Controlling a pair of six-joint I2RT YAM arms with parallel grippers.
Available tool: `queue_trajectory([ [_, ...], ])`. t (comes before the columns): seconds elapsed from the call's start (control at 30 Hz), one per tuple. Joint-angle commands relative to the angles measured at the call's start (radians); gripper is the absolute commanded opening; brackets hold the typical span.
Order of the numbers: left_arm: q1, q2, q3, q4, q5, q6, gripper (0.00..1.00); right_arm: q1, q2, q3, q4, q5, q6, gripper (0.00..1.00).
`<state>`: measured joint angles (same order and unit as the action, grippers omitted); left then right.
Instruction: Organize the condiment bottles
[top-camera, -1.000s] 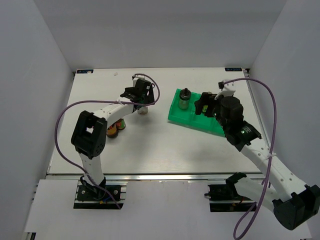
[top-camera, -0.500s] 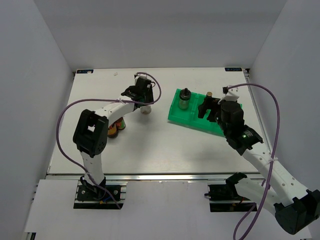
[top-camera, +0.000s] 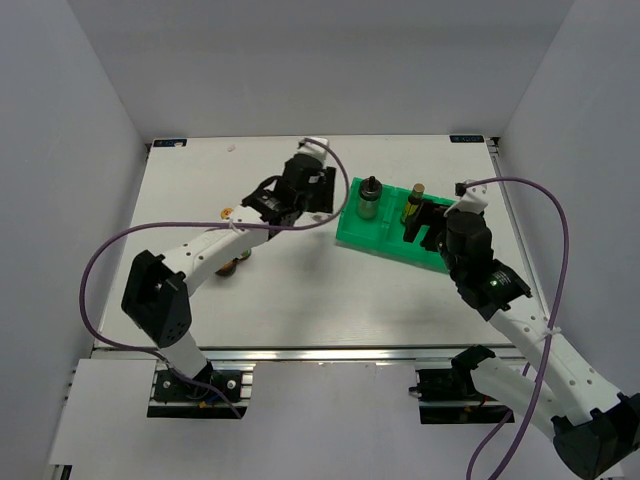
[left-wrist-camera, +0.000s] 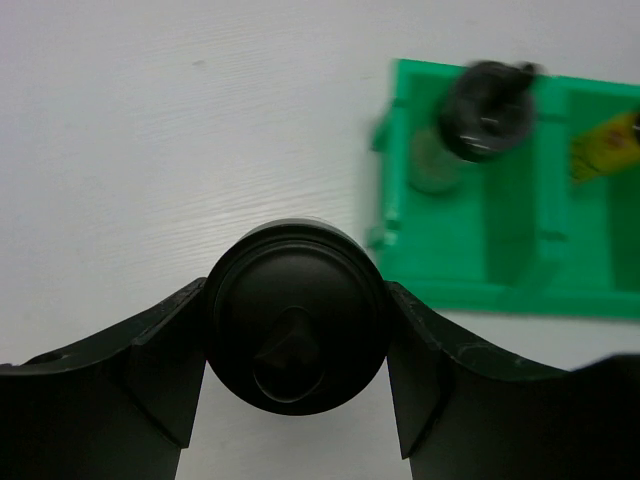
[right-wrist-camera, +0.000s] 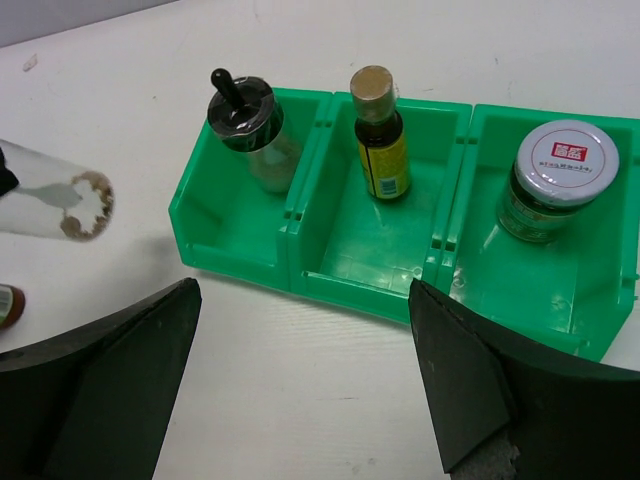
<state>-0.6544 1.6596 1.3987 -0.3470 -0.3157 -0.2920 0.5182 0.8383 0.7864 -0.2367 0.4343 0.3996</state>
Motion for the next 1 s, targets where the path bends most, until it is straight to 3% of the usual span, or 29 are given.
queue_trajectory([
  [0.0,-0.096,-0.031,0.069,0.019,0.021,0.071,0.43,-0.001,-0.025,-0.013,0.007,0.061,0.027,0.89],
  [0.43,-0.168,0.144,0.212,0.092,0.088,0.070,0.44,-0.001,-0.091,-0.027,-0.047,0.133,0.051,0.89],
  [0.97,-0.180,0.341,0.316,0.147,0.047,0.090,0.47,-0.003,-0.100,-0.036,-0.062,0.184,0.038,0.89],
])
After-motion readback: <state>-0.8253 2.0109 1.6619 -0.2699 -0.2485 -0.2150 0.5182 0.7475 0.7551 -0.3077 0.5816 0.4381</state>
